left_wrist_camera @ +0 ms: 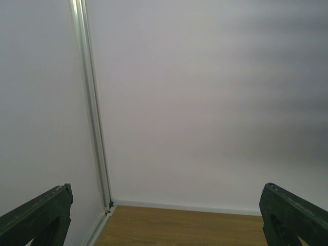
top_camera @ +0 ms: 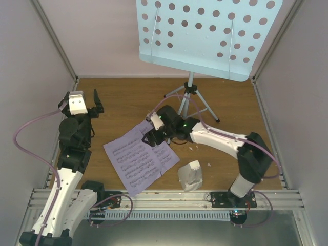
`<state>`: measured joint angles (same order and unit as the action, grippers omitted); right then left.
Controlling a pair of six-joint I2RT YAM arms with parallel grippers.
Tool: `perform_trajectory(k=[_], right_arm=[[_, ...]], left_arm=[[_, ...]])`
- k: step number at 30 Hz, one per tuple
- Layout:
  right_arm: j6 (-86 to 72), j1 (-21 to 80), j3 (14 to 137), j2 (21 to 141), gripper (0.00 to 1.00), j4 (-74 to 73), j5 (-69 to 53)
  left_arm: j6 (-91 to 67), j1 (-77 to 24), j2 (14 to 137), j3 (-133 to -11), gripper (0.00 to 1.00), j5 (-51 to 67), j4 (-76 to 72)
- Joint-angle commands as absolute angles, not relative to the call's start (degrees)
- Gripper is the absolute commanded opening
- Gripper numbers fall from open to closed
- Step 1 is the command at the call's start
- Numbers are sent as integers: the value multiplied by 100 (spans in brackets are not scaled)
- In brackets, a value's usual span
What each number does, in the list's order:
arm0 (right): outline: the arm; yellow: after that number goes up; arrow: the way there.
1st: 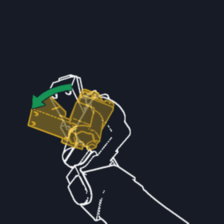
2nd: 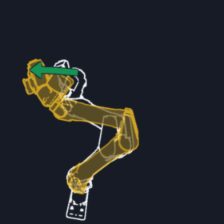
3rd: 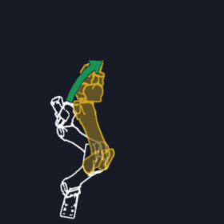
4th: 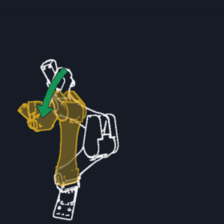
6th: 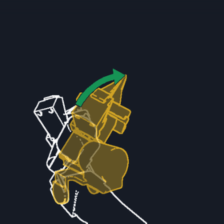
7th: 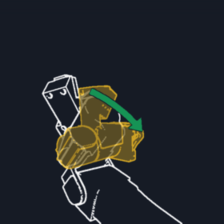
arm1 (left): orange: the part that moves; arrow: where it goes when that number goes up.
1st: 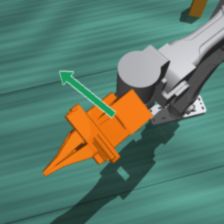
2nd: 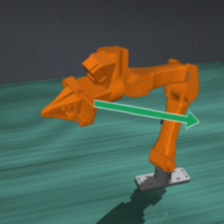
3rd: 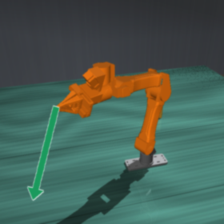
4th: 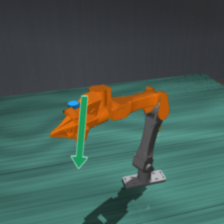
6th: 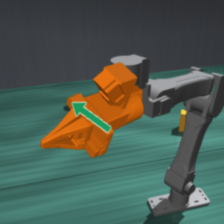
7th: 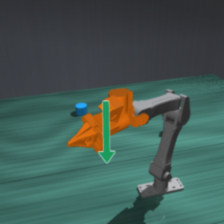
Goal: Pack up the instrument practice props
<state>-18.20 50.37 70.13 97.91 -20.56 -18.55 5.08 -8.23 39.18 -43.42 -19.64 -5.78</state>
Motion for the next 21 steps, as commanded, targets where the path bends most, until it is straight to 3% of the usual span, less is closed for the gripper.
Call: perform_trajectory(k=[1, 4, 7, 12, 21], right_arm=[[-1530, 5063, 7030, 8760, 79, -2099, -1545], [-1491, 4928, 6673, 7983, 89, -1915, -1337], [-1619, 4380, 6115, 7158, 94, -1596, -1313], [-2273, 2874, 5017, 6213, 94, -958, -2351], [-4561, 687, 3189, 5826, 91, 1472, -4380]], left_arm=[[333, -773, 3954, -4331, 99, -1852, -849], [99, -773, 4008, -4356, 99, -1368, -856], [-424, -782, 4213, -4466, 98, -501, -787], [-1198, -1103, 4744, -4586, 91, 831, -642], [-672, -1837, 5724, -5940, 95, 1170, 424]])
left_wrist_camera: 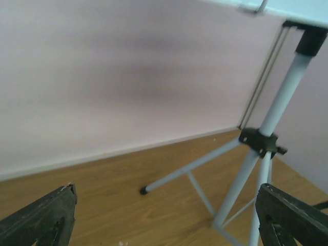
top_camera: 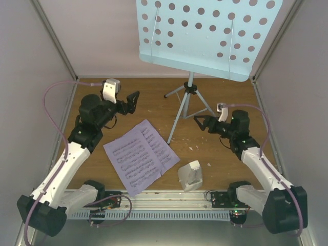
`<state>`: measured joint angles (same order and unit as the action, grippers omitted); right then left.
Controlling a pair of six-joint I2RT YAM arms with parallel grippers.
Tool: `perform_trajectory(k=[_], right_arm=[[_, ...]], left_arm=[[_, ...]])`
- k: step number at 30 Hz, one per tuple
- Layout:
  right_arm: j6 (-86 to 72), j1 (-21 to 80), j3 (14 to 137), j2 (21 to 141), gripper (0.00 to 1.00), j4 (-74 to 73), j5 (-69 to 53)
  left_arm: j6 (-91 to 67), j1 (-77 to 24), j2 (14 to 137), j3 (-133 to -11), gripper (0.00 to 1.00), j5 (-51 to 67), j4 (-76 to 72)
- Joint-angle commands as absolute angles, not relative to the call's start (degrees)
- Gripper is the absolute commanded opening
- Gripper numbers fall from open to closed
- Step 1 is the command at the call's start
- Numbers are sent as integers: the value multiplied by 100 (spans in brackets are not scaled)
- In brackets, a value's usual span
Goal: Pack up the instrument practice props
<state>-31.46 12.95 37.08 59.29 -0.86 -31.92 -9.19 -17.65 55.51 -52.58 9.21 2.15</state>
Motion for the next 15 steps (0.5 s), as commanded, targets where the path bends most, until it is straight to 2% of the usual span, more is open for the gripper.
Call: perform_trajectory(k=[1, 10, 15], right_arm=[[-4758, 619, 3129, 5802, 91, 1639, -4392], [-7365, 662, 2894, 5722, 91, 2914, -3657], [-7803, 974, 3404, 6129, 91, 3323, -3255]], left_arm=[[-618, -1837, 5733, -5964, 95, 1098, 403], [-144, -1804, 5338, -5196, 99, 158, -45], [-106, -1805, 5232, -5066, 99, 163, -114]])
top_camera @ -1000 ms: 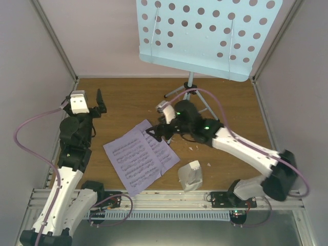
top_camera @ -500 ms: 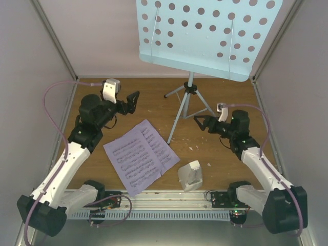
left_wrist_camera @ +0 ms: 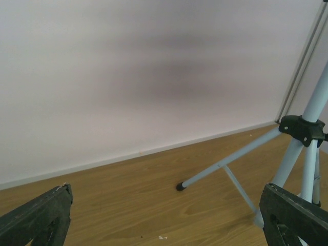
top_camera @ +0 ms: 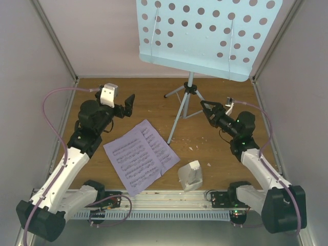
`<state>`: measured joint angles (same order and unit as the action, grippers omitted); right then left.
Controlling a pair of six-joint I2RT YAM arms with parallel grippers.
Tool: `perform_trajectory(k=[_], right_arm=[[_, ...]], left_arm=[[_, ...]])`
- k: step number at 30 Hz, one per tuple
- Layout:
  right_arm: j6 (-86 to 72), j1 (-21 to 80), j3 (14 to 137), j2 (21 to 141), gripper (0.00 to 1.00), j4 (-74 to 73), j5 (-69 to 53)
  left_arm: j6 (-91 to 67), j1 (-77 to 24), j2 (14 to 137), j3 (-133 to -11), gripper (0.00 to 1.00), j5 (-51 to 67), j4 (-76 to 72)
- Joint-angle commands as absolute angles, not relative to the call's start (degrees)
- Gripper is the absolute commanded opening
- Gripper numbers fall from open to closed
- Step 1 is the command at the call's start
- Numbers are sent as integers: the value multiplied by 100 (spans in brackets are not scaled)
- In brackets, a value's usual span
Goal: Pack up the instrument practice props
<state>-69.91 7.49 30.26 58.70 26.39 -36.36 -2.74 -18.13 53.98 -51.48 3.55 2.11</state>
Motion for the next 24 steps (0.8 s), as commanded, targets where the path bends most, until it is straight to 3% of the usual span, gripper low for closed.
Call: perform_trajectory(k=[1, 13, 24], right_arm=[[-7781, 1040, 3532, 6233, 91, 3296, -3173], [-7947, 1546, 4194, 7410, 84, 3432, -2551], [-8027, 1547, 4388, 7970, 55, 3812, -2655]], left_arm=[[-99, -1802, 5225, -5049, 99, 154, -115], [-61, -1818, 5372, -4948, 99, 61, -134], [-44, -1828, 5399, -4931, 99, 52, -132]])
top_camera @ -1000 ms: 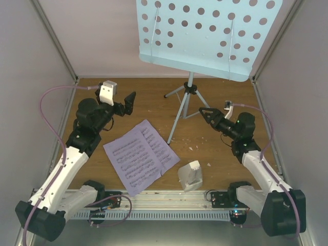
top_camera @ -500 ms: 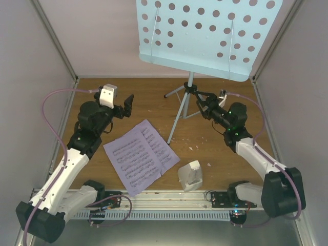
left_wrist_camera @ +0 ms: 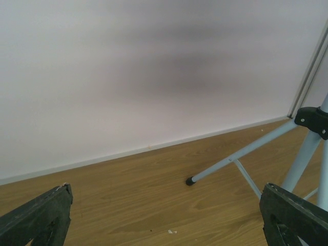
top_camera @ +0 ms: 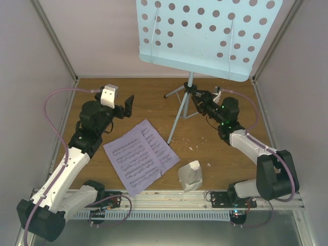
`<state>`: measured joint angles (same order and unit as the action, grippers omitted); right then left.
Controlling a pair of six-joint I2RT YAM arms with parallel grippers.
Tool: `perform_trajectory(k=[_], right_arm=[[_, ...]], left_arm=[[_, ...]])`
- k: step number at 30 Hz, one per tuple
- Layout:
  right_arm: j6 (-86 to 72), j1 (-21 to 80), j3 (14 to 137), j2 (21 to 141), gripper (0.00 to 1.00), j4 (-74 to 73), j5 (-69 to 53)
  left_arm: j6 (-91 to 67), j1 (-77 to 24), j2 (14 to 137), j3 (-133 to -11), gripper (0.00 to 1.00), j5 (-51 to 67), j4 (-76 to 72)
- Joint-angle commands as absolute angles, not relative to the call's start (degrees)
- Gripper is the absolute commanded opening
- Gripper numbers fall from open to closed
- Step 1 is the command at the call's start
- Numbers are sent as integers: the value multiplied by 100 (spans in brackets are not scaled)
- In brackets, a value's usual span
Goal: Pack up the instrument practice props
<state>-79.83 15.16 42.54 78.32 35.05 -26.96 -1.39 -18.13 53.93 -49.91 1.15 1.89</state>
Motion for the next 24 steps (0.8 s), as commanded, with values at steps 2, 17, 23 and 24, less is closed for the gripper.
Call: perform_trajectory(k=[2, 17, 23, 24], right_arm=[[-7995, 1546, 4374, 7961, 48, 3787, -2622], [-7681, 1550, 4258, 7784, 6, 3594, -2398], [-7211, 1555, 4371, 7671, 1, 3257, -2231], [-7047, 1554, 4404, 7646, 0, 3159, -2184]], left_arm=[[-43, -1827, 5386, -4924, 99, 53, -136], [-35, -1824, 5423, -4931, 99, 51, -129], [-35, -1825, 5421, -4931, 99, 53, -123], [-35, -1828, 5427, -4931, 99, 44, -123]])
